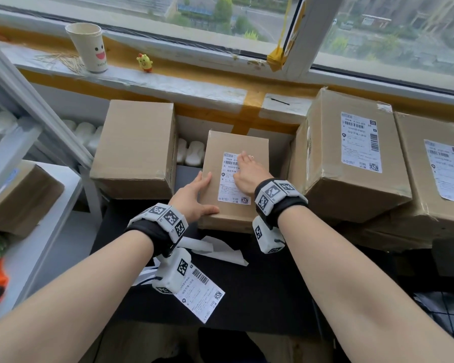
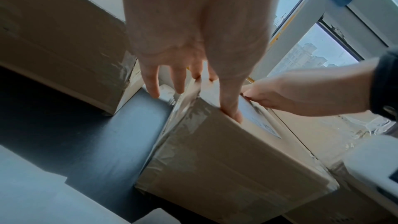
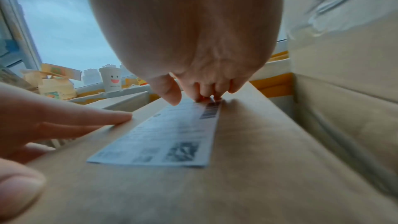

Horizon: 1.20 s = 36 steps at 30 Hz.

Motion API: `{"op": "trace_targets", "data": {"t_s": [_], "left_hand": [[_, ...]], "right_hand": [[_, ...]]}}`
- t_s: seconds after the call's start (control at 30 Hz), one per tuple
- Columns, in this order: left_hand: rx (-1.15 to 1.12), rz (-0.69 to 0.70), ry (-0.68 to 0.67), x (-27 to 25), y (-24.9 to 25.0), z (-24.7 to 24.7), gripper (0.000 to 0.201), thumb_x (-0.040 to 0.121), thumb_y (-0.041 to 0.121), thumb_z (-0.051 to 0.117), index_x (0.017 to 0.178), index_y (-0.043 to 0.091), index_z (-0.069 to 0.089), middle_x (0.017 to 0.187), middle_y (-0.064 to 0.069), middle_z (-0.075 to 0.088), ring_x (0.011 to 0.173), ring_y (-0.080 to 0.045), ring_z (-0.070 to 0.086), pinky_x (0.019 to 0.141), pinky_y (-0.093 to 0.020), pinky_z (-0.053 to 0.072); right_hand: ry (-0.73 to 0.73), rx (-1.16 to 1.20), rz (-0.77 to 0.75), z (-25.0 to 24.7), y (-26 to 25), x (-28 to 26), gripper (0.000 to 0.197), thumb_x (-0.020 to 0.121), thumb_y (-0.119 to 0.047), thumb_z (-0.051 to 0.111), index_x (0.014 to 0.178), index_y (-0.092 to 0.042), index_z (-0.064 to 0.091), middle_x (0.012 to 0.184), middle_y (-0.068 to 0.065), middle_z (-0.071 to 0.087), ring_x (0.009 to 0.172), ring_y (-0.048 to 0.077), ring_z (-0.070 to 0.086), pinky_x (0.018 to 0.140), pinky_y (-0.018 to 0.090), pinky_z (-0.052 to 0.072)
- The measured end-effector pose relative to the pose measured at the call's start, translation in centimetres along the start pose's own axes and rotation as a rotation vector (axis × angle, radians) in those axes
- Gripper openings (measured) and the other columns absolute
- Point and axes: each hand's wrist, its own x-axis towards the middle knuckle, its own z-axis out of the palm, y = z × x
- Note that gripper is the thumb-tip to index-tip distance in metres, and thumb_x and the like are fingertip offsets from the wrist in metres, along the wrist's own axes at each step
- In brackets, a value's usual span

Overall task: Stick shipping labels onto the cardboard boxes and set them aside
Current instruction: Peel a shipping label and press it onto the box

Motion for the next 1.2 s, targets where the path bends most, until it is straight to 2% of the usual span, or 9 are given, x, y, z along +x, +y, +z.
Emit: {"op": "trace_targets", "data": {"t_s": [0.13,0.33,0.53,0.77,0.9,0.97,1.03,1.1,1.2], "left_hand": [[-0.009,-0.004,0.001,-0.1,0.0,0.1,0.094,0.073,0.027,0.078,0.147,0.031,0.022,0.158,0.007,0.011,0.143,-0.010,0.021,0.116,-0.025,0.022],[0.007,-0.007,-0.001,0.0,-0.1,0.0,0.093,0.073,0.028,0.078,0.147,0.033,0.021,0.158,0.009,0.010,0.142,-0.013,0.025,0.116,-0.030,0.025],[0.009,-0.014,0.000,0.2,-0.4,0.1,0.092,0.073,0.030,0.078,0.146,0.034,0.022,0.158,0.010,0.011,0.142,-0.012,0.025,0.116,-0.032,0.026],[0.025,-0.011,0.018,0.0,-0.3,0.2,0.091,0.073,0.030,0.078,0.146,0.034,0.024,0.158,0.008,0.012,0.141,-0.014,0.028,0.115,-0.033,0.028],[0.063,-0.031,0.017,-0.1,0.0,0.0,0.093,0.072,0.032,0.078,0.146,0.035,0.022,0.157,0.010,0.013,0.142,-0.017,0.027,0.117,-0.036,0.024],[0.027,-0.053,0.007,-0.2,0.3,0.0,0.096,0.072,0.029,0.079,0.147,0.034,0.020,0.157,0.008,0.018,0.140,-0.018,0.031,0.116,-0.037,0.026],[-0.100,-0.077,0.002,-0.3,0.6,0.0,0.105,0.070,0.023,0.081,0.149,0.030,0.013,0.152,0.004,0.031,0.134,-0.018,0.040,0.113,-0.038,0.032],[-0.188,-0.103,0.022,-0.4,1.0,-0.2,0.110,0.067,0.016,0.083,0.150,0.020,0.011,0.149,0.002,0.037,0.134,-0.017,0.040,0.113,-0.036,0.032],[-0.196,-0.141,0.038,-0.4,1.2,-0.5,0.092,0.065,0.013,0.084,0.142,0.010,0.034,0.141,-0.004,0.048,0.130,-0.018,0.045,0.110,-0.033,0.035]], "right_hand": [[-0.003,-0.010,-0.072,0.1,-2.0,1.3,0.061,0.098,-0.019,0.030,0.150,-0.005,0.001,0.159,0.008,-0.005,0.147,0.021,0.000,0.120,0.031,0.004],[-0.005,-0.008,-0.130,0.4,-1.6,1.7,0.059,0.099,-0.019,0.029,0.150,-0.006,0.002,0.160,0.007,-0.003,0.148,0.019,0.001,0.121,0.032,0.004],[-0.011,0.015,-0.203,2.6,-1.6,-2.2,0.057,0.099,-0.018,0.030,0.150,-0.006,0.005,0.159,0.009,0.000,0.147,0.020,0.001,0.117,0.027,0.000],[0.038,0.005,-0.296,6.5,0.0,-6.8,0.056,0.099,-0.017,0.031,0.150,-0.008,0.009,0.159,0.007,0.004,0.147,0.019,0.003,0.118,0.026,0.000],[0.098,-0.106,-0.245,6.8,2.2,-8.4,0.054,0.102,-0.027,0.025,0.150,-0.008,0.007,0.160,0.007,0.004,0.147,0.016,0.004,0.118,0.026,0.000],[0.116,-0.106,-0.177,6.7,3.0,-8.7,0.054,0.103,-0.031,0.021,0.150,-0.009,0.006,0.160,0.006,0.003,0.147,0.015,0.003,0.119,0.027,0.001],[0.130,0.006,-0.086,6.4,3.3,-8.8,0.056,0.102,-0.035,0.020,0.150,-0.011,0.005,0.160,0.004,0.001,0.147,0.014,0.001,0.119,0.028,0.002],[0.165,0.152,-0.018,6.2,3.2,-8.3,0.059,0.102,-0.035,0.026,0.151,-0.011,0.004,0.160,0.003,-0.001,0.147,0.014,-0.001,0.118,0.028,0.002],[0.226,0.364,0.074,5.6,2.7,-7.6,0.066,0.099,-0.026,0.043,0.150,-0.010,0.005,0.160,0.003,-0.003,0.147,0.016,0.002,0.117,0.027,0.006]]}}
